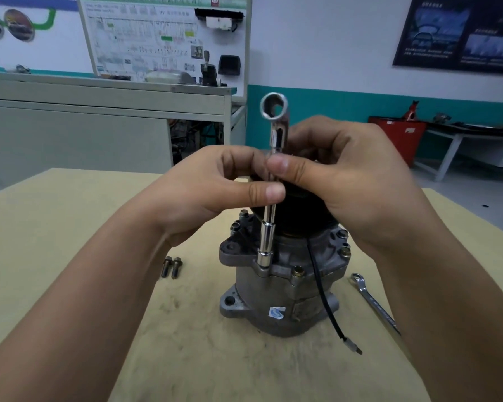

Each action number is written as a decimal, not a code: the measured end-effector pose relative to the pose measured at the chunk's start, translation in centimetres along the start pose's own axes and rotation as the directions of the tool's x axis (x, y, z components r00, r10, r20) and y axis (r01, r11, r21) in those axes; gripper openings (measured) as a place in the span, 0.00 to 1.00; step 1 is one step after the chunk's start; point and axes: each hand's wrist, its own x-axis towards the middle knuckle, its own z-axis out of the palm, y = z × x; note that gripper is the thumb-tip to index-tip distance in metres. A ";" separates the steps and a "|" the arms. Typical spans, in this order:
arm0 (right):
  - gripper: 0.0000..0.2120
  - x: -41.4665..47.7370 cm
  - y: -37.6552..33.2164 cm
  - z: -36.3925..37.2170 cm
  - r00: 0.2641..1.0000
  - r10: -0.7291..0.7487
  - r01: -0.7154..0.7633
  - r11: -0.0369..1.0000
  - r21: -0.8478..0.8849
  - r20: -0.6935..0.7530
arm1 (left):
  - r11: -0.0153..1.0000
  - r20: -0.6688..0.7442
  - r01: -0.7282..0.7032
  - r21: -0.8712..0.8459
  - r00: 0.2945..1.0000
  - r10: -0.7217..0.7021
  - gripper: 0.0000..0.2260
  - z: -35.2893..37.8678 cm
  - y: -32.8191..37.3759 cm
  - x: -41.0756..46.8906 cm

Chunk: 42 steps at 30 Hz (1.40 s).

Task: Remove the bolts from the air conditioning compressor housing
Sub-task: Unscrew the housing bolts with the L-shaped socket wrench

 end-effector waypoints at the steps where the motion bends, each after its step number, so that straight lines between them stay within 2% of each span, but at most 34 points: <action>1: 0.05 0.0 0.1 0.0 1.000 -0.005 0.005 1.000 -0.010 0.007 | 1.000 0.007 0.008 0.002 1.000 -0.008 0.18 0.0 -0.1 0.0; 5: 0.01 0.2 0.0 0.0 0.999 -0.023 0.023 1.000 -0.005 0.033 | 1.000 0.044 0.027 0.001 0.999 -0.027 0.13 -0.1 0.0 -0.3; 8: 0.03 0.3 0.0 -0.1 0.998 -0.046 0.046 0.999 -0.001 0.040 | 0.999 0.052 0.036 0.002 0.998 -0.036 0.12 -0.1 0.1 -0.3; 14: 0.07 0.1 -0.2 -0.3 0.996 -0.006 0.007 1.000 -0.008 0.084 | 0.999 0.026 0.036 0.031 0.999 -0.036 0.22 -0.1 0.0 -0.2; 17: 0.07 0.0 -0.4 -0.4 0.993 -0.008 0.012 1.000 -0.029 0.118 | 0.998 0.030 0.030 0.049 0.999 -0.032 0.23 -0.1 0.1 -0.2; 20: 0.18 -0.4 -0.7 -0.5 0.994 0.027 -0.028 1.000 0.012 0.109 | 0.999 0.051 0.035 0.036 0.998 -0.037 0.27 -0.2 0.1 -0.2; 22: 0.19 -0.5 -0.6 -0.4 0.996 0.031 -0.033 0.999 0.031 0.085 | 0.999 0.054 0.028 0.020 0.998 -0.029 0.24 -0.2 0.1 -0.2; 25: 0.17 -0.4 -0.5 -0.1 0.999 0.028 -0.029 0.999 0.018 0.047 | 1.000 0.050 0.014 -0.012 0.999 -0.014 0.14 -0.2 0.1 -0.2; 31: 0.09 -0.2 -0.3 0.1 1.000 0.018 -0.017 1.000 -0.020 0.024 | 0.999 0.084 -0.010 -0.038 0.996 0.013 0.10 -0.5 0.0 -0.2; 42: 0.03 0.2 -0.2 -0.2 0.996 -0.036 0.037 0.999 -0.014 0.084 | 0.996 0.131 -0.055 -0.073 0.989 0.064 0.13 -0.7 -0.3 -0.1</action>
